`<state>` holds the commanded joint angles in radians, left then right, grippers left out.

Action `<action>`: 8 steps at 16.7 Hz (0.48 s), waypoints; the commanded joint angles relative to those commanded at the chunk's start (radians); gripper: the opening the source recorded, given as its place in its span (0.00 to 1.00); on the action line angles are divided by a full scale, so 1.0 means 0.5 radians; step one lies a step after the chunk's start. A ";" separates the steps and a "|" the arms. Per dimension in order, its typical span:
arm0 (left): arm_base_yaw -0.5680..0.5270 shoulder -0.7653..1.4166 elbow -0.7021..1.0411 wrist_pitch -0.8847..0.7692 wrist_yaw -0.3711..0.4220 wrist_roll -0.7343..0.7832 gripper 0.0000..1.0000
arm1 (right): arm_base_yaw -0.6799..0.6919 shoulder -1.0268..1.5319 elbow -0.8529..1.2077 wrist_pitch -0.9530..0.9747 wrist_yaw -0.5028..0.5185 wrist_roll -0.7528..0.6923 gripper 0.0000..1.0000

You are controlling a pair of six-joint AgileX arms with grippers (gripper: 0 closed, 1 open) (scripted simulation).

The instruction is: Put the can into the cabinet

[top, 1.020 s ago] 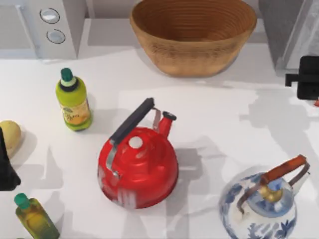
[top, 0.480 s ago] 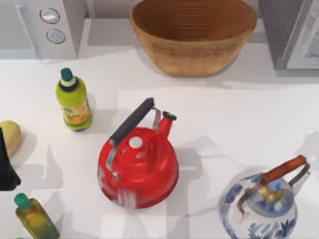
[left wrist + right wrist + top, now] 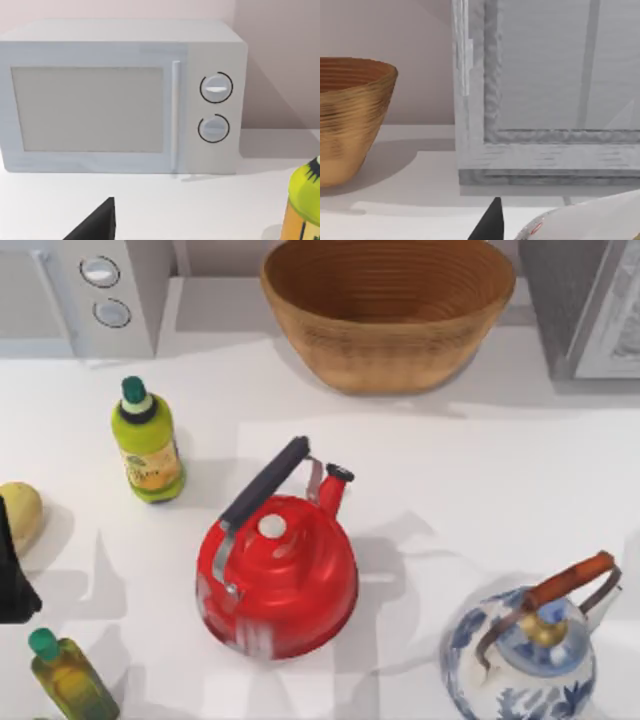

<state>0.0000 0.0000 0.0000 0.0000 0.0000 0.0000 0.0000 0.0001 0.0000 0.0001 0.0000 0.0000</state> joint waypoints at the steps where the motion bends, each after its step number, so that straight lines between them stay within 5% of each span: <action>1: 0.000 0.000 0.000 0.000 0.000 0.000 1.00 | 0.000 0.000 0.000 0.000 0.000 0.000 0.00; 8: 0.000 0.000 0.000 0.000 0.000 0.000 1.00 | 0.019 0.136 0.120 -0.073 0.029 -0.007 0.00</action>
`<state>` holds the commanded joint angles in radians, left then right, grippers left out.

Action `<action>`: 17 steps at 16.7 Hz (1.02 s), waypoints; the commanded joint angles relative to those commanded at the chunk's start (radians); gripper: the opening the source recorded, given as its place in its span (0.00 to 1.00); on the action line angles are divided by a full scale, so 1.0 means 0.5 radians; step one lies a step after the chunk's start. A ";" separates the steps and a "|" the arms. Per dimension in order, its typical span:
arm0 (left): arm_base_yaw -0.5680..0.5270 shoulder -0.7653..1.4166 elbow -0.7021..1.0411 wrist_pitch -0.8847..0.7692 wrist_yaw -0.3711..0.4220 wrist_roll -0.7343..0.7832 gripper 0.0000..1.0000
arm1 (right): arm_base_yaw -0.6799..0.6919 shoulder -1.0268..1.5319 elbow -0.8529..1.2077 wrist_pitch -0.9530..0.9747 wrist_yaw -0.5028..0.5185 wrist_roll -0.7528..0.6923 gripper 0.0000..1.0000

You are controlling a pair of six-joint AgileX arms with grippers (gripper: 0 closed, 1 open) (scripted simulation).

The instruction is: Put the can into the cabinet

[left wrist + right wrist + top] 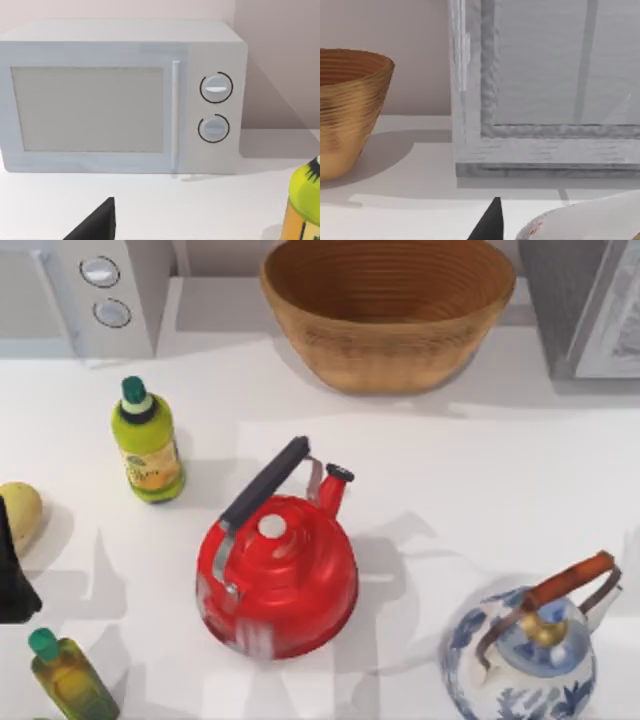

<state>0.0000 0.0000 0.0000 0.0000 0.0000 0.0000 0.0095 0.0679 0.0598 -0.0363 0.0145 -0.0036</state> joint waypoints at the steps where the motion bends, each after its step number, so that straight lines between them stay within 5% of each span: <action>1: 0.000 0.000 0.000 0.000 0.000 0.000 1.00 | 0.006 0.082 0.080 -0.037 0.018 -0.006 0.00; 17: 0.000 0.000 0.000 0.000 0.000 0.000 1.00 | 0.298 2.221 2.957 -0.693 0.325 0.016 0.00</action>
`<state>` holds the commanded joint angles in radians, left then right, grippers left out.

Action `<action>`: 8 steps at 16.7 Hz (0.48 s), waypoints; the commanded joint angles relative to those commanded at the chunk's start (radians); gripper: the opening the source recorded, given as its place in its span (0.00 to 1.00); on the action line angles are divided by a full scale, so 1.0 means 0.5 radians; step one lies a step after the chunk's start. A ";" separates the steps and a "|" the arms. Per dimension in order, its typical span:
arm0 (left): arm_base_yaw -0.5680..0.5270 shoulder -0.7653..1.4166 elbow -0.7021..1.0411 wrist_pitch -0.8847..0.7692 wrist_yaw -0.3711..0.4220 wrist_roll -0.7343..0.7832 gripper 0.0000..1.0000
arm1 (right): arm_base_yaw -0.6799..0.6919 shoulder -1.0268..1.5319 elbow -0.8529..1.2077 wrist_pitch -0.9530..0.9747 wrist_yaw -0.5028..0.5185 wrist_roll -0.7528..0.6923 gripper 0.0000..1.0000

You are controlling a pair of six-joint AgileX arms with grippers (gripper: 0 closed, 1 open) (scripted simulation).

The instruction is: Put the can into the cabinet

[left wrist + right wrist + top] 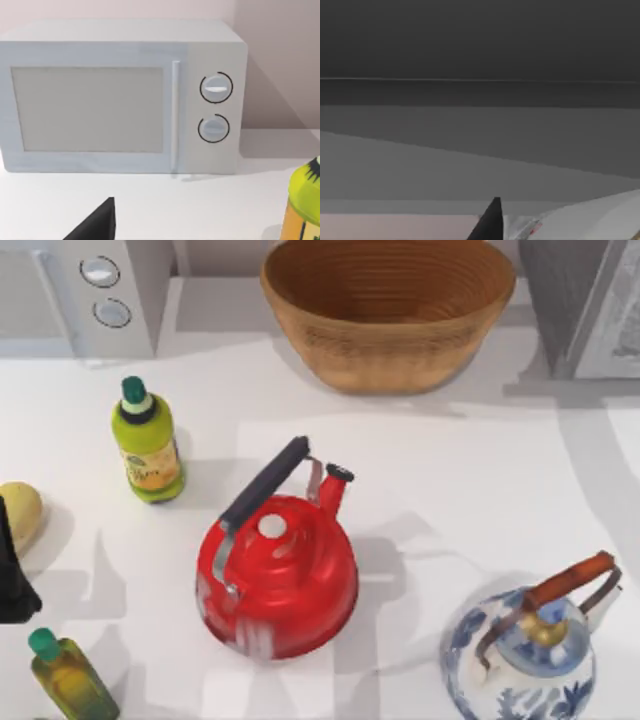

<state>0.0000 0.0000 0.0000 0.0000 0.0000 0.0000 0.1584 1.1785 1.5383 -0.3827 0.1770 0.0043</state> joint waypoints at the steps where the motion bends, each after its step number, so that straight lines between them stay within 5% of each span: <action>1: 0.000 0.000 0.000 0.000 0.000 0.000 1.00 | 0.017 0.081 0.120 -0.022 0.008 0.008 0.00; 8: 0.000 0.000 0.000 0.000 0.000 0.000 1.00 | 0.054 0.301 0.412 -0.084 0.037 0.031 0.00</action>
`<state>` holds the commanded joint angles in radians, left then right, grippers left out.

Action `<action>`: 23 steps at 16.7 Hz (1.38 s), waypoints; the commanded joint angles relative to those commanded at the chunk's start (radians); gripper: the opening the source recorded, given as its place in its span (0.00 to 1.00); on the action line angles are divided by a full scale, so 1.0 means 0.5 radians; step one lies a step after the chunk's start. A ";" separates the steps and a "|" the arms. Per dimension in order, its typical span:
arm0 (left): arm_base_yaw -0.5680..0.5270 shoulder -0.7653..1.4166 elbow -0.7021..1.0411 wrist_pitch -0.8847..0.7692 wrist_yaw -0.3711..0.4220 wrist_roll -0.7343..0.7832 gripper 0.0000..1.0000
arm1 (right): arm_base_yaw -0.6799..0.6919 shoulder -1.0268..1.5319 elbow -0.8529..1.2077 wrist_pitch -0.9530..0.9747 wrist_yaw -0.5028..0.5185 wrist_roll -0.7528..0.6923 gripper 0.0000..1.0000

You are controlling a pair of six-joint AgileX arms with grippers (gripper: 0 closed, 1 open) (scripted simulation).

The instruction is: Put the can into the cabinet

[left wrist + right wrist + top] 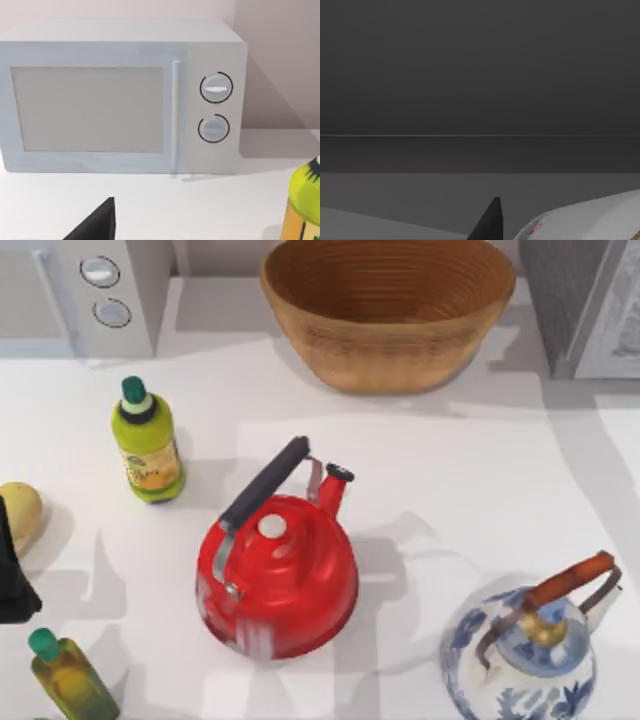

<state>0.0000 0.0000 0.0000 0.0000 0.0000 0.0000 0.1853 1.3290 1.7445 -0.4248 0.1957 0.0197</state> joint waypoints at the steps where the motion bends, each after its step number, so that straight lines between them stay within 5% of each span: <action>1: 0.000 0.000 0.000 0.000 0.000 0.000 1.00 | 0.000 0.000 0.000 0.000 0.000 0.000 0.00; 7: 0.000 0.000 0.000 0.000 0.000 0.000 1.00 | -0.027 0.169 0.211 -0.058 -0.016 0.002 0.00; 18: 0.000 0.000 0.000 0.000 0.000 0.000 1.00 | -0.142 1.238 1.674 -0.416 -0.114 -0.001 0.00; 23: 0.000 0.000 0.000 0.000 0.000 0.000 1.00 | -0.175 1.503 2.011 -0.506 -0.146 -0.001 0.00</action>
<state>0.0000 0.0000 0.0000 0.0000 0.0000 0.0000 0.0979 2.0802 2.7502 -0.6777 0.1229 0.0190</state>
